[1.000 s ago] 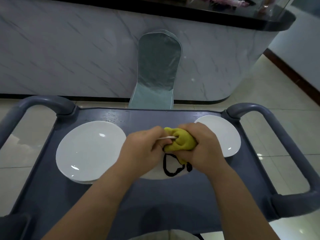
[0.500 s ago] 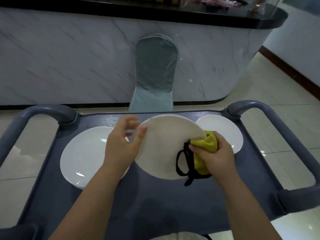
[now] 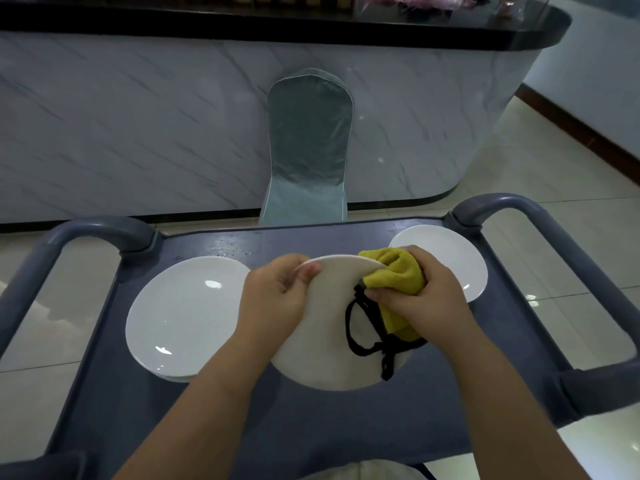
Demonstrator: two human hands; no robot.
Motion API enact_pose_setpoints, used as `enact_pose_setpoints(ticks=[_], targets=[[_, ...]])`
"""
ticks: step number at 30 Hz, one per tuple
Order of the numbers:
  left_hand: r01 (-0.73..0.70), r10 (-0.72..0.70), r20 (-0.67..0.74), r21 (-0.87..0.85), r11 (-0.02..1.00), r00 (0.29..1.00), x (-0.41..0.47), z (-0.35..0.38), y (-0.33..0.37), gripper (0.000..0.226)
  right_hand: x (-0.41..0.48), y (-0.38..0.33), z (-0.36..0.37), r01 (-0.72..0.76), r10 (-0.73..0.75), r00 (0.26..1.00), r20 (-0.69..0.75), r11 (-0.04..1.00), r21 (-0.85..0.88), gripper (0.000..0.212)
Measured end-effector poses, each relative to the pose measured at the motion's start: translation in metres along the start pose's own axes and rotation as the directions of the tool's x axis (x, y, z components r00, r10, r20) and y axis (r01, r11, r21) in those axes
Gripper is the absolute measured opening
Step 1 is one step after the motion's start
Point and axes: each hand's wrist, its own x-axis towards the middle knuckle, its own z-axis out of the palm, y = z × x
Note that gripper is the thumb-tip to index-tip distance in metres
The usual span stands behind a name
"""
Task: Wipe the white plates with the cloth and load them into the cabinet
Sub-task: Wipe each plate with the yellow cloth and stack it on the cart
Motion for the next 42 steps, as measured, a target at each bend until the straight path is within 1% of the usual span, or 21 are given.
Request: enact_pose_setpoints(ticks=[2, 4, 6, 8, 10, 12, 15, 17, 19, 21, 23, 24, 27, 29, 31, 33, 35, 37, 39, 40, 42], targets=[[0.225, -0.233, -0.075, -0.108, 0.968, 0.97, -0.001, -0.003, -0.014, 0.023, -0.009, 0.02, 0.013, -0.15, 0.169, 0.982, -0.08, 0.968, 0.202, 0.043], [0.305, -0.313, -0.111, -0.088, 0.948, 0.943, -0.002, -0.009, -0.024, 0.026, -0.018, 0.033, 0.027, -0.231, 0.268, 0.96, -0.078, 0.92, 0.316, 0.039], [0.216, -0.217, -0.03, -0.014, 0.976, 0.976, -0.002, -0.012, -0.022, 0.024, -0.02, 0.035, 0.032, -0.173, 0.192, 0.979, -0.066, 0.959, 0.223, 0.041], [-0.046, 0.027, 0.099, 0.195, 0.98, 0.995, -0.002, -0.007, -0.009, 0.026, -0.011, 0.027, 0.029, -0.042, 0.042, 0.999, 0.001, 0.998, 0.039, 0.041], [-0.299, 0.252, 0.174, 0.352, 0.887, 0.952, -0.006, 0.003, 0.001, 0.03, -0.001, 0.012, 0.03, 0.15, -0.118, 0.979, 0.167, 0.969, -0.196, 0.042], [-0.276, 0.244, 0.138, 0.307, 0.911, 0.96, -0.008, 0.002, 0.005, 0.033, 0.007, 0.006, 0.025, 0.207, -0.163, 0.97, 0.183, 0.945, -0.254, 0.043], [0.04, -0.039, -0.073, 0.016, 0.999, 0.997, 0.0, -0.018, 0.001, 0.02, 0.003, 0.015, 0.01, 0.013, -0.013, 0.999, 0.044, 1.0, 0.002, 0.044], [0.08, -0.081, -0.151, -0.008, 0.997, 0.985, 0.005, -0.028, 0.002, 0.015, -0.006, 0.025, 0.008, -0.077, 0.076, 0.996, 0.048, 0.997, 0.028, 0.043], [-0.048, 0.061, -0.071, 0.18, 0.983, 0.996, 0.004, -0.025, 0.007, 0.023, -0.009, 0.025, 0.016, -0.038, 0.043, 0.997, 0.06, 0.996, -0.075, 0.041], [-0.26, 0.263, 0.046, 0.387, 0.885, 0.964, -0.003, -0.013, 0.011, 0.033, -0.004, 0.013, 0.023, 0.09, -0.072, 0.993, 0.099, 0.979, -0.184, 0.04], [-0.377, 0.367, 0.106, 0.411, 0.83, 0.924, -0.01, -0.003, 0.015, 0.034, 0.002, 0.002, 0.023, 0.254, -0.212, 0.963, 0.166, 0.922, -0.292, 0.044], [-0.358, 0.353, 0.084, 0.374, 0.856, 0.932, -0.011, -0.003, 0.015, 0.033, 0.003, 0.0, 0.02, 0.272, -0.236, 0.959, 0.156, 0.922, -0.277, 0.044], [-0.081, 0.093, -0.108, 0.108, 0.991, 0.99, -0.002, -0.02, 0.012, 0.024, -0.002, 0.006, 0.006, 0.069, -0.07, 0.997, 0.019, 0.997, 0.021, 0.044], [-0.024, 0.031, -0.167, 0.044, 0.999, 0.986, 0.004, -0.027, 0.011, 0.019, -0.008, 0.015, 0.003, -0.007, 0.007, 1.0, -0.005, 0.999, 0.032, 0.044], [-0.17, 0.196, -0.099, 0.222, 0.96, 0.976, 0.005, -0.021, 0.015, 0.026, -0.008, 0.015, 0.006, 0.013, -0.01, 0.999, 0.039, 0.997, -0.074, 0.042], [-0.395, 0.414, 0.047, 0.414, 0.82, 0.909, -0.001, -0.003, 0.019, 0.032, -0.005, 0.007, 0.014, 0.153, -0.139, 0.987, 0.076, 0.961, -0.231, 0.04], [-0.479, 0.47, 0.127, 0.397, 0.783, 0.874, -0.006, 0.007, 0.019, 0.031, 0.001, -0.003, 0.017, 0.346, -0.318, 0.938, 0.136, 0.862, -0.37, 0.047], [-0.315, 0.327, -0.006, 0.247, 0.916, 0.945, -0.005, 0.001, 0.016, 0.026, 0.008, -0.009, 0.009, 0.307, -0.296, 0.952, 0.08, 0.914, -0.267, 0.047], [-0.036, 0.027, -0.245, -0.031, 0.999, 0.969, -0.002, -0.01, 0.014, 0.022, 0.008, -0.007, 0.0, 0.163, -0.159, 0.982, -0.098, 0.986, 0.033, 0.042], [0.086, -0.144, -0.342, -0.181, 0.98, 0.929, -0.001, -0.01, 0.013, 0.025, 0.005, -0.001, 0.003, 0.108, -0.077, 0.983, -0.167, 0.977, 0.185, 0.04], [0.242, -0.432, -0.401, -0.442, 0.864, 0.808, -0.002, 0.002, 0.01, 0.031, -0.006, 0.014, 0.023, -0.017, 0.123, 0.969, -0.216, 0.899, 0.438, 0.038]])
